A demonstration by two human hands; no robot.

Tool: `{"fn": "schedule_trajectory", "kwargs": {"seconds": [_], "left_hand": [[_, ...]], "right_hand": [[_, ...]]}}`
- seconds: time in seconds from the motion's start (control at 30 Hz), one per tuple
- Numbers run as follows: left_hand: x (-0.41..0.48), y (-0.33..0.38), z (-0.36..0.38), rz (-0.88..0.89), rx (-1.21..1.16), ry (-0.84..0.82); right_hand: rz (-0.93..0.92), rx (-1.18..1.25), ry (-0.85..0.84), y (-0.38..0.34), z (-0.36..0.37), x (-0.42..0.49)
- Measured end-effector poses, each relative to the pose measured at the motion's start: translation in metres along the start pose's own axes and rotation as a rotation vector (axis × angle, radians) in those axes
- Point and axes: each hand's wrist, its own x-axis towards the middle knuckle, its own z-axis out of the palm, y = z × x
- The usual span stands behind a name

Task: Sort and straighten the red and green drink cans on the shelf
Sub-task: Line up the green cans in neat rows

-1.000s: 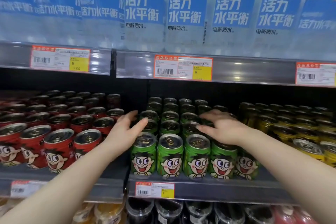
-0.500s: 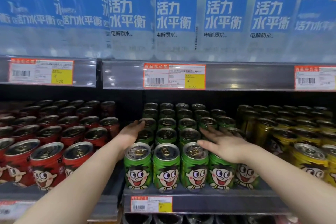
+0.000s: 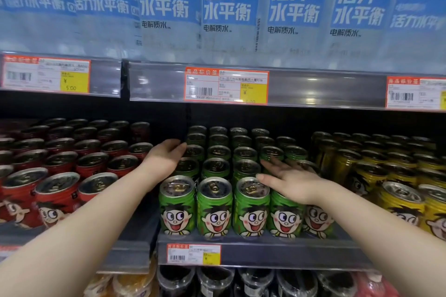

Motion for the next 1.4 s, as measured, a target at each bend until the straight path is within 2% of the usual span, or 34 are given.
{"fn": "schedule_trajectory", "kwargs": {"seconds": [0.1,0.2,0.27,0.33,0.37,0.43,0.53,0.67,0.77,0.87,0.97,1.03,1.2,1.4], "left_hand": [[-0.027,0.011,-0.006,0.176,0.167,-0.208],[-0.050,0.016,-0.007,0.274,0.519,-0.474],[-0.056,0.012,-0.004,0.357,0.785,-0.531],[-0.058,0.009,-0.002,0.413,0.873,-0.492],[-0.057,0.009,-0.001,0.427,0.876,-0.479],[-0.057,0.008,0.001,0.434,0.879,-0.468],[-0.056,0.007,0.002,0.440,0.883,-0.454],[-0.056,0.006,0.001,0.439,0.915,-0.463],[-0.059,0.008,-0.001,0.430,0.894,-0.465],[-0.062,0.018,-0.003,0.392,0.811,-0.476],[-0.063,0.034,0.010,0.449,0.778,-0.419],[-0.066,0.045,0.027,0.494,0.731,-0.447],[-0.063,0.050,0.056,0.576,0.752,-0.570],[-0.059,0.047,0.060,0.595,0.765,-0.588]], "right_hand": [[0.003,0.025,0.000,0.000,0.000,0.001],[-0.012,0.007,0.023,-0.001,-0.003,-0.001],[-0.077,-0.073,0.125,-0.006,-0.006,-0.005],[-0.198,-0.046,0.252,-0.015,-0.007,-0.012],[-0.255,0.031,0.267,-0.019,-0.006,-0.016],[-0.343,0.113,0.174,-0.023,-0.001,-0.023],[-0.394,-0.120,0.080,-0.021,0.013,-0.026],[-0.395,-0.121,0.108,-0.020,0.013,-0.026],[-0.352,0.018,0.174,-0.011,0.004,-0.036],[-0.231,0.154,0.220,0.014,-0.012,-0.050],[-0.062,0.070,0.105,0.041,-0.022,-0.060],[-0.007,-0.007,0.053,0.051,-0.019,-0.062],[-0.027,0.007,0.175,0.056,-0.003,-0.058],[-0.097,0.020,0.099,0.063,-0.008,-0.059]]}}
